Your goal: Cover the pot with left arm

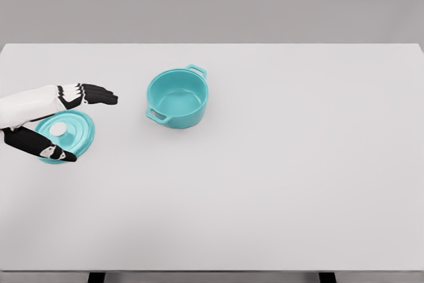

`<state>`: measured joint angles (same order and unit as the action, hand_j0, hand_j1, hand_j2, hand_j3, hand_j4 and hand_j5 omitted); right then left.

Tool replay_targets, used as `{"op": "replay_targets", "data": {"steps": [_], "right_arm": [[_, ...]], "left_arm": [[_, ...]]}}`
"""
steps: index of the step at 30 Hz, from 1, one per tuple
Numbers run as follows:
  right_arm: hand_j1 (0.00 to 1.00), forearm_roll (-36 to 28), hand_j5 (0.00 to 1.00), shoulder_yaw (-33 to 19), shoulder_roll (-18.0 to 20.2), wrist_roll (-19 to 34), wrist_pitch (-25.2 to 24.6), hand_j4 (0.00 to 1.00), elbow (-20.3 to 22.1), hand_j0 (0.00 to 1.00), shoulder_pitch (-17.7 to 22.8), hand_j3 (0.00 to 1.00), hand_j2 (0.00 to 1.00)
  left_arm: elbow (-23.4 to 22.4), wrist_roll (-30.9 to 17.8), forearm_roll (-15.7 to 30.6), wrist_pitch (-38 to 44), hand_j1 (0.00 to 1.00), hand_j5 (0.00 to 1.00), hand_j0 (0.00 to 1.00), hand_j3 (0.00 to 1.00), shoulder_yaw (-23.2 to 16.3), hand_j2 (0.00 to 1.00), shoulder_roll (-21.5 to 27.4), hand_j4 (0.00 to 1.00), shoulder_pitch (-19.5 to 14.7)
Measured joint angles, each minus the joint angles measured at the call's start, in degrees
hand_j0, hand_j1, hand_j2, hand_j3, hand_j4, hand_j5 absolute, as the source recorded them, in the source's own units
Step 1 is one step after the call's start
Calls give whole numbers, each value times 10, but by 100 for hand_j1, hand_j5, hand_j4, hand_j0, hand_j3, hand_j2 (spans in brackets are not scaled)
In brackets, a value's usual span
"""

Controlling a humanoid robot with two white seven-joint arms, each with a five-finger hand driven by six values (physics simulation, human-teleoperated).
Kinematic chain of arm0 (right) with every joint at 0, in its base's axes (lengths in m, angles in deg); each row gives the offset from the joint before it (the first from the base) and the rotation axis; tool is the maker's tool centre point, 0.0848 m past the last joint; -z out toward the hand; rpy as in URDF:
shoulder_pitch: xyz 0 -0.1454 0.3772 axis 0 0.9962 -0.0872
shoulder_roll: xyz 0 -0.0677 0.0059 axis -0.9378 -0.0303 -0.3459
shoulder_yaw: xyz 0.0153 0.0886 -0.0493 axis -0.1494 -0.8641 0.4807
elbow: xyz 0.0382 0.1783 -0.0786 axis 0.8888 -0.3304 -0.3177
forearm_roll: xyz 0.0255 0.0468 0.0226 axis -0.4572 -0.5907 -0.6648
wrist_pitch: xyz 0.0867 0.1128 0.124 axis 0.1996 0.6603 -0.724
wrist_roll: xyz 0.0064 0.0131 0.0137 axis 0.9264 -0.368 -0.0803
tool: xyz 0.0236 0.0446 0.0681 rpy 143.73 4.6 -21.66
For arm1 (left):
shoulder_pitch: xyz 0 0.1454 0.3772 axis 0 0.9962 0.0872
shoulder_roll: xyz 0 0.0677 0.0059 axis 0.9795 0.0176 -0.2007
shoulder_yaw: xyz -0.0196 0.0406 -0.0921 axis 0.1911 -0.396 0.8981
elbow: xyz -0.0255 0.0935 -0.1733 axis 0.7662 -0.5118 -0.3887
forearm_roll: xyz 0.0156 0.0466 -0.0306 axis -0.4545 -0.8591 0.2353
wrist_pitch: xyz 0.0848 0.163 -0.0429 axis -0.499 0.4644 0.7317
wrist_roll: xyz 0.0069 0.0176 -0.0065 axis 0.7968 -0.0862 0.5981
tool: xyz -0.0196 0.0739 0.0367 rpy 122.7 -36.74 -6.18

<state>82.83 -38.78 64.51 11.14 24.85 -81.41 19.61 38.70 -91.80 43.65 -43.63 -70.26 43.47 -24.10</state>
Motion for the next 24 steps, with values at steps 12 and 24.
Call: {"op": "replay_targets", "data": {"steps": [12,24], "right_arm": [[100,0,100,-1,0,1,0,100,0,100,1,100,100],[100,0,100,-1,0,1,0,100,0,100,1,100,100]], "left_arm": [[-58,0,83,0,100,100,100,100,-31,100,-8,100,16],[-146,0,12,0,100,100,100,100,-37,100,-43,100,-29]]}}
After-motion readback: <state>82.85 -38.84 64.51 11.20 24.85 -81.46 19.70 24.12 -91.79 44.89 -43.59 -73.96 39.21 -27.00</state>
